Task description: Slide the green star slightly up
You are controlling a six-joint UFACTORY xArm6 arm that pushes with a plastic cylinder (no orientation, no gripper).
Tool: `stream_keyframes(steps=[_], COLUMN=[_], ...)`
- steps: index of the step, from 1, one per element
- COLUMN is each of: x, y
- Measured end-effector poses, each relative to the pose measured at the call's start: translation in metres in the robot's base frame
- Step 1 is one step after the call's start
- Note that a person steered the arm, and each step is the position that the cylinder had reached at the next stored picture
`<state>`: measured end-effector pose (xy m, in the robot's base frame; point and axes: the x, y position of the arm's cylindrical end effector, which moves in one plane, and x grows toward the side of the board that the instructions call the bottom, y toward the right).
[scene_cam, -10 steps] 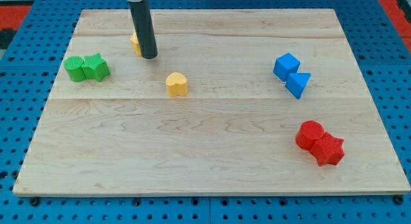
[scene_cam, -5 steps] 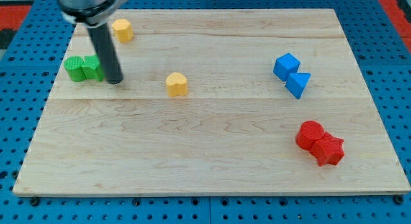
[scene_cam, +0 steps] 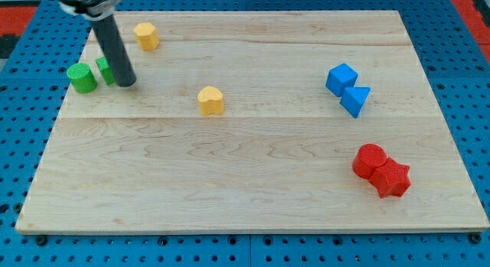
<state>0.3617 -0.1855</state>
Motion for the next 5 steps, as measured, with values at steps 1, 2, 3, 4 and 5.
stream_keyframes(steps=[1,2,3,4,5], x=[-0.033,-0.035,0.014,0.035,-0.006], y=[0.000,0.016,0.031,0.003,-0.015])
